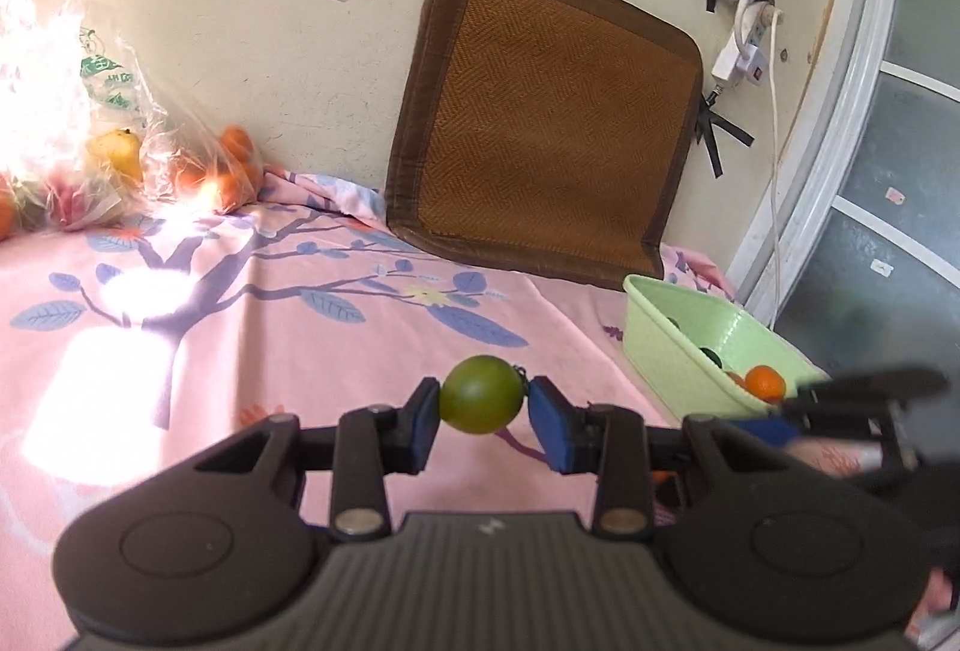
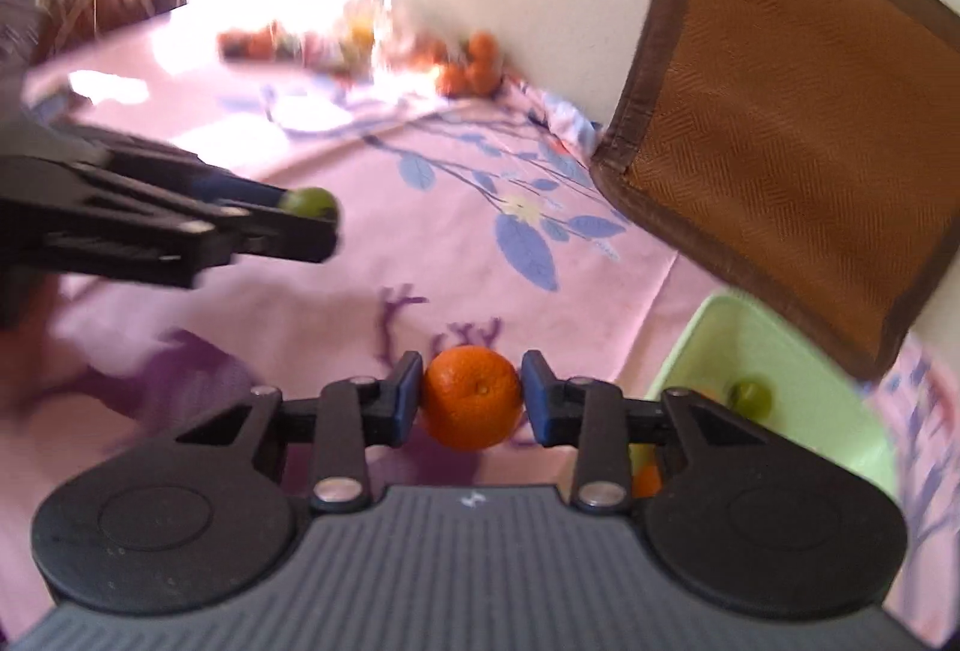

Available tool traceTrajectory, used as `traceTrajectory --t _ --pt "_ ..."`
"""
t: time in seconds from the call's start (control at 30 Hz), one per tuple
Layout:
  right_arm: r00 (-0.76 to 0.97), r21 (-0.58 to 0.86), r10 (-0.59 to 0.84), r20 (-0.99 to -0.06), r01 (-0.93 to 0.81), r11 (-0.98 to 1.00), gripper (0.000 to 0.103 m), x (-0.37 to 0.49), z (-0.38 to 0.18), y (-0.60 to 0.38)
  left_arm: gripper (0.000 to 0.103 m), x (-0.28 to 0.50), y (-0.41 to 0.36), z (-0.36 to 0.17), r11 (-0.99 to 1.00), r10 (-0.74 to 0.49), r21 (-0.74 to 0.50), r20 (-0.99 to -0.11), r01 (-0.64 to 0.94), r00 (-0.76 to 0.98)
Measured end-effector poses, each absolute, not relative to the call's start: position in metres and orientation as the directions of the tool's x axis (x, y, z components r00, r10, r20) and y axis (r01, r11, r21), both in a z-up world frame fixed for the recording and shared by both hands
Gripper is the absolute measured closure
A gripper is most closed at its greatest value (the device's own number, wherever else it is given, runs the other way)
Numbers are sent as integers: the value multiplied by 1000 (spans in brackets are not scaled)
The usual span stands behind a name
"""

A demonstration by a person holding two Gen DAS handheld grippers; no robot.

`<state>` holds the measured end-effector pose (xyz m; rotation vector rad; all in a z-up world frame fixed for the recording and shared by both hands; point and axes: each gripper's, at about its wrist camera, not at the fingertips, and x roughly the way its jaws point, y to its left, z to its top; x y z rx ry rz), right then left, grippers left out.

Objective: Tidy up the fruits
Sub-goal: 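Grasp a green tomato with the left tool while the right tool grasps a mandarin, then carry the green tomato and mandarin over the bowl and open both tools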

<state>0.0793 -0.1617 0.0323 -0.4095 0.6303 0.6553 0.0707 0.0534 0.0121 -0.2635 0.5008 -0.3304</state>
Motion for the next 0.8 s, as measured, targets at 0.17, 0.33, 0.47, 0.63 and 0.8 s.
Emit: traceTrajectory --t 0.17,0.33,0.47,0.63,0.8 --pt "688 -76 436 -579 -578 812 64 30 5 -178 70 67 37 12 929 -364 -239 -446 284 818" --pt "732 2 443 -518 -516 856 64 28 1 -191 69 66 28 10 940 -341 -187 -470 285 814" --pt "741 25 454 -495 -510 860 63 30 -4 -193 70 65 29 10 943 -334 -182 -469 280 818" --pt "747 50 462 -478 -502 863 61 26 -9 -197 69 63 24 10 944 -329 -154 -468 291 820" --pt "740 65 469 -482 -504 861 61 26 -12 -197 69 67 21 9 945 -324 -139 -490 295 809"
